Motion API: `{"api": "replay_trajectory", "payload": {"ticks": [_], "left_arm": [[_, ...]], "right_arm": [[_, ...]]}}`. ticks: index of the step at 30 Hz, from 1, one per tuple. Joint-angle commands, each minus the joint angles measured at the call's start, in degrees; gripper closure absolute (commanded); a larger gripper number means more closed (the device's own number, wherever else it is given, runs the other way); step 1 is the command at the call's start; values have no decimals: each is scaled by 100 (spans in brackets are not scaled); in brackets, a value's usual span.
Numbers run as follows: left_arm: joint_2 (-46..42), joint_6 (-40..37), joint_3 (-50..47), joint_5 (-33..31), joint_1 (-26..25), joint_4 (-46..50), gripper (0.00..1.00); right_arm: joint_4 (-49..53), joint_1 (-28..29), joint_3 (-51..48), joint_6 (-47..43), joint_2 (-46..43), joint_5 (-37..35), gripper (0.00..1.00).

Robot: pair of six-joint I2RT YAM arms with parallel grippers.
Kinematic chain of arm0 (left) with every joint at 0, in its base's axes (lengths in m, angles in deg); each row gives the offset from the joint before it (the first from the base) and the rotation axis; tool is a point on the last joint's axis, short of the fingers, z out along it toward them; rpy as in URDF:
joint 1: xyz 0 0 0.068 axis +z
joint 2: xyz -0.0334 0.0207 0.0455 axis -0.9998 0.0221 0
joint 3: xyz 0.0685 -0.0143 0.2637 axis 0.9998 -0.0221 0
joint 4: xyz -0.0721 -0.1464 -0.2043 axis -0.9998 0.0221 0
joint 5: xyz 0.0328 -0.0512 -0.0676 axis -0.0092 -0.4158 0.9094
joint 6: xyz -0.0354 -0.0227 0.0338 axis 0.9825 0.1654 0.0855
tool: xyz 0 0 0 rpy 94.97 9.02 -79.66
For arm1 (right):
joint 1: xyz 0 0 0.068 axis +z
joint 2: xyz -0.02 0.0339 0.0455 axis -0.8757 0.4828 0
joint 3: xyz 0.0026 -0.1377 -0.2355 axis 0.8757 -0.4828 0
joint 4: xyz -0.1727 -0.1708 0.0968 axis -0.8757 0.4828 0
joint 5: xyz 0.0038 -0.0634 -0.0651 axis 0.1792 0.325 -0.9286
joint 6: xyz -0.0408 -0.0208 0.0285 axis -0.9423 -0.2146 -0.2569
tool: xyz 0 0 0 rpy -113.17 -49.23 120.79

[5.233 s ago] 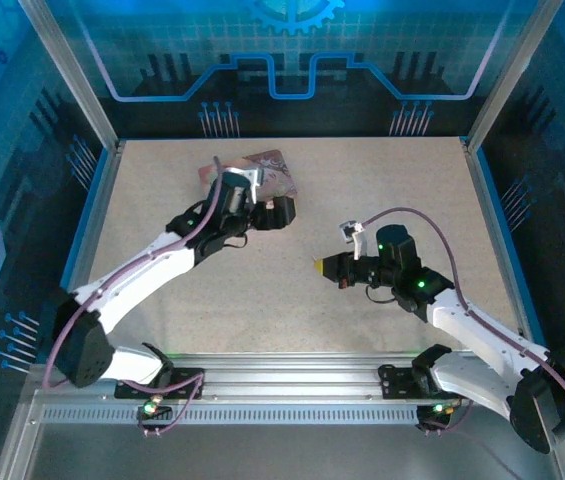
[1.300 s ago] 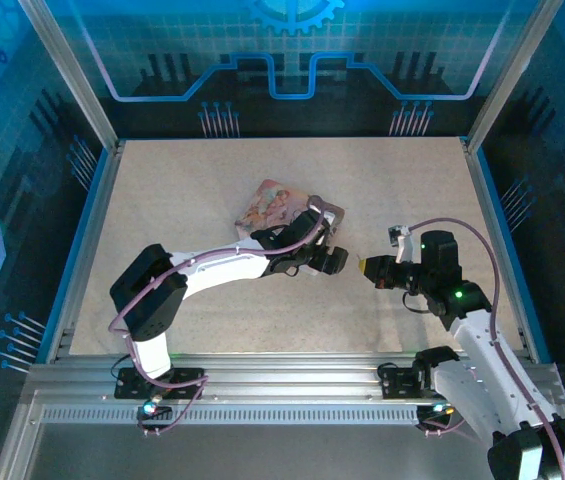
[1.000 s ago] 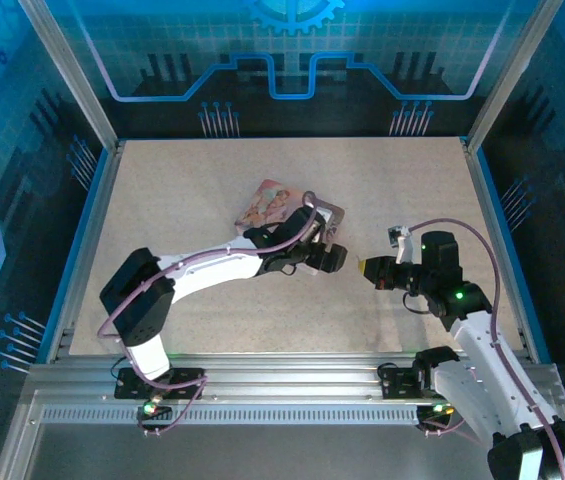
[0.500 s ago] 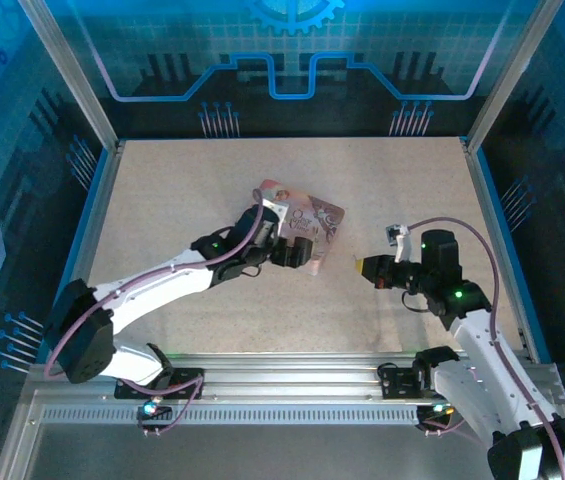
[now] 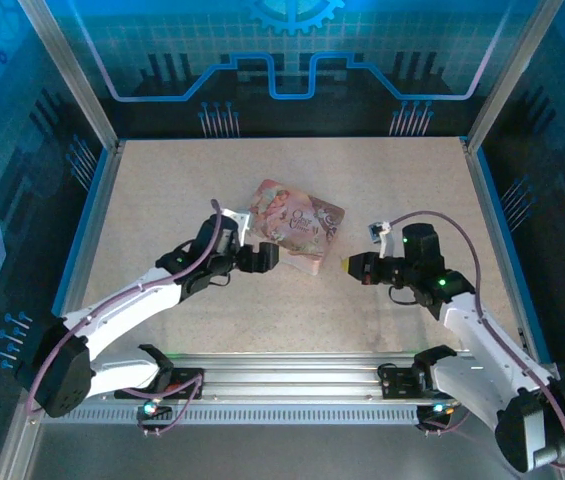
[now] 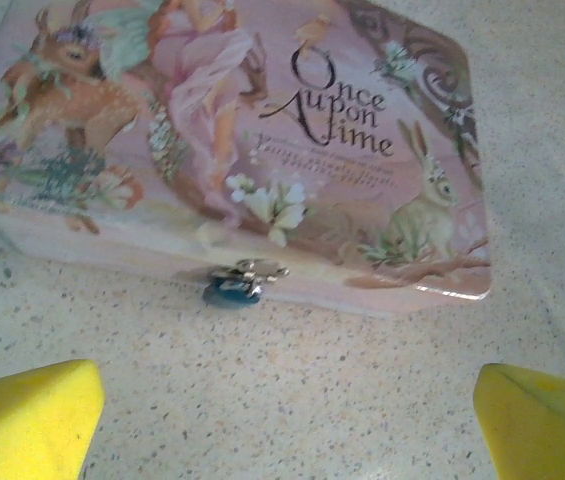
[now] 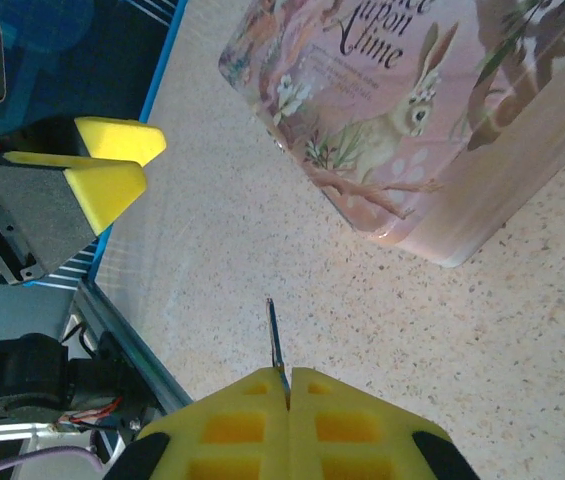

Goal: Unlock the padlock with the key

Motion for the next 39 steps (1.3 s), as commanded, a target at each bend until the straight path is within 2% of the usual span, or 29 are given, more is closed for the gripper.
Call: {"api": "replay_trajectory", "payload": {"ticks": [1,6,15,26,39], "left_arm": [[-141,45,-287,602,188,-464,4],[-64,11,-563,950,313,-858,5],[415,91,-838,1081,319,-1546,5],[1075,44,-1040,1048,316,-2420,7],[1692,-68,-933,1012,329,-2824,9]], "right_arm": [[-448,221,194,112,259,-94,98],[-785,516,383,156,805,-169,98],[-1255,792,874,122,1864,-167,98],[-1664,853,1466,74,3105,-184,98],[-1643,823,1656,-85,3945,-242,98]]}}
